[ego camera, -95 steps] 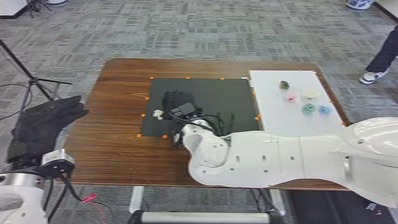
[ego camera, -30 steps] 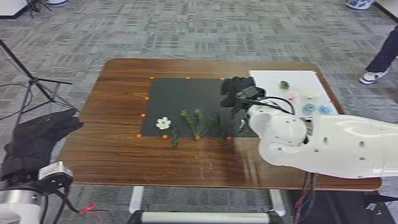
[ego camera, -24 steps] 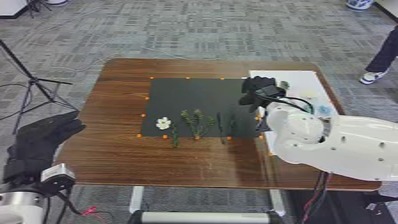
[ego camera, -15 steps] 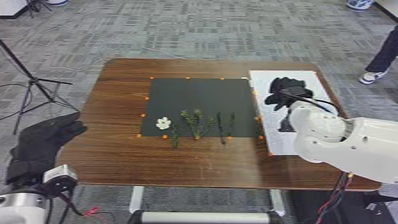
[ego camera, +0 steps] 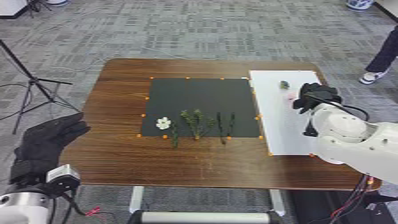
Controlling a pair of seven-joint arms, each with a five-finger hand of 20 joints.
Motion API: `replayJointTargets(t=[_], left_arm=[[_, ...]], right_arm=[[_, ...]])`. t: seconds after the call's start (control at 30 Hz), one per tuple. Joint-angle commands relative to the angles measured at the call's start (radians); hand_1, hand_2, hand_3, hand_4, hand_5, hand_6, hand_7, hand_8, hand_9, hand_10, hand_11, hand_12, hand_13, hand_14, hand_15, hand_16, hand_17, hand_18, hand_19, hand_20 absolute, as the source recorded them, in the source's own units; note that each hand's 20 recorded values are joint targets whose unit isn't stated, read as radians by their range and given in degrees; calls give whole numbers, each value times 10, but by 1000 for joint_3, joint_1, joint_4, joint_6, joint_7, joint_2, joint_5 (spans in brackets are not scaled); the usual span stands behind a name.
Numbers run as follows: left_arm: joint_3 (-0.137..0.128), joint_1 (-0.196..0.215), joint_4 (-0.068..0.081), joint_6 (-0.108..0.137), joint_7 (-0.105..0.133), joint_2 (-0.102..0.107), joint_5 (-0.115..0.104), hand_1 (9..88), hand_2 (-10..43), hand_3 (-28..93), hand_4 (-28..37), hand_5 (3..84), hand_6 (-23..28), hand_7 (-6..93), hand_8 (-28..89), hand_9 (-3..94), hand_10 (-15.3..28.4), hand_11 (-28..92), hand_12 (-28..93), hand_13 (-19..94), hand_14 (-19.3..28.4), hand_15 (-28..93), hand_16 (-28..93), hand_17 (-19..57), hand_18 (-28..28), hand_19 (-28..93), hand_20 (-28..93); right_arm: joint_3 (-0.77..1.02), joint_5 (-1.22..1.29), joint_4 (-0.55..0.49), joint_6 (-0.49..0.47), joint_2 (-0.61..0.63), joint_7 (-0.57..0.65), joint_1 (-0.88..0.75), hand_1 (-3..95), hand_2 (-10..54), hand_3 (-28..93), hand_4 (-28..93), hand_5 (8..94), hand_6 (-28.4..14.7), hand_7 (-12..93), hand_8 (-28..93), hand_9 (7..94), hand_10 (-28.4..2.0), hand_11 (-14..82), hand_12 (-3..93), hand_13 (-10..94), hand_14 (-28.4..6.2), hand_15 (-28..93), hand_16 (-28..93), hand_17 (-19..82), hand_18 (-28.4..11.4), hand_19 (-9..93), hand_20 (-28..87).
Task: Arrange flowers
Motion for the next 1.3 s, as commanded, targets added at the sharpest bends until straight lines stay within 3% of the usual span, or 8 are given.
replayJointTargets(t=[0.03, 0.33, 0.57, 0.6, 0.63, 0.67, 1.03, 1.3], left_arm=[[8, -3, -6, 5, -4, -7, 4, 232, -11, 886, -231, 578, 128, 150, -103, 476, 204, 373, 129, 335, 234, 555, -85, -55, 178, 425, 137], [12, -5, -3, 5, 7, -1, -5, 231, -10, 886, -230, 578, 127, 152, -103, 476, 205, 374, 129, 335, 235, 555, -85, -55, 178, 426, 137], [15, -12, 0, 0, -2, -4, 1, 231, -11, 886, -230, 578, 128, 153, -103, 476, 204, 374, 129, 336, 235, 556, -85, -55, 178, 426, 137], [15, -19, 1, -6, -18, -12, 11, 231, -10, 886, -230, 577, 128, 153, -103, 475, 204, 374, 129, 336, 235, 556, -85, -55, 178, 426, 137], [15, -16, 1, -2, -8, -7, 3, 231, -10, 886, -230, 577, 128, 153, -103, 475, 204, 374, 129, 336, 235, 555, -85, -55, 178, 426, 137], [14, -21, 1, -9, -20, -14, 11, 231, -10, 886, -230, 577, 128, 152, -104, 475, 204, 374, 129, 336, 235, 555, -85, -55, 178, 426, 137], [13, -31, 3, -17, -34, -18, 20, 232, -9, 885, -231, 577, 128, 153, -104, 476, 204, 374, 129, 335, 234, 556, -85, -55, 178, 426, 137], [20, -36, 5, -10, -19, -10, 13, 231, -9, 887, -230, 576, 130, 152, -104, 476, 204, 375, 128, 336, 235, 555, -85, -55, 178, 426, 137]], right_arm=[[-6, 10, 42, -30, 17, 24, 12, 327, -37, 811, -256, 484, -31, 217, -161, 570, -199, 223, 153, 628, -122, 685, 153, 213, -236, 891, 1], [26, 23, 72, -41, -4, 25, -35, 332, -39, 809, -258, 477, -30, 214, -159, 563, -200, 222, 152, 625, -124, 695, 151, 214, -236, 894, -5], [37, 19, 80, -42, -18, 26, -58, 331, -38, 809, -258, 479, -27, 218, -160, 564, -199, 222, 151, 624, -124, 698, 149, 214, -236, 896, -9], [39, 18, 78, -48, -19, 25, -63, 332, -37, 808, -259, 480, -26, 219, -161, 565, -199, 223, 151, 625, -125, 698, 148, 214, -236, 896, -9], [33, 24, 78, -42, -23, 24, -58, 332, -36, 808, -259, 481, -26, 220, -161, 566, -199, 223, 151, 625, -125, 698, 148, 214, -236, 896, -9], [38, 27, 78, -41, -24, 26, -66, 332, -36, 808, -259, 482, -26, 220, -162, 566, -199, 222, 151, 626, -125, 698, 148, 214, -236, 896, -10], [71, 36, 96, -44, -42, 29, -120, 334, -33, 806, -259, 493, -24, 225, -164, 576, -195, 224, 151, 629, -125, 697, 147, 215, -237, 897, -13], [18, -49, 107, 46, -70, 46, -103, 407, -45, 816, -268, 559, -10, 261, -178, 650, -154, 271, 161, 663, -100, 685, 151, 242, -224, 902, -16]])
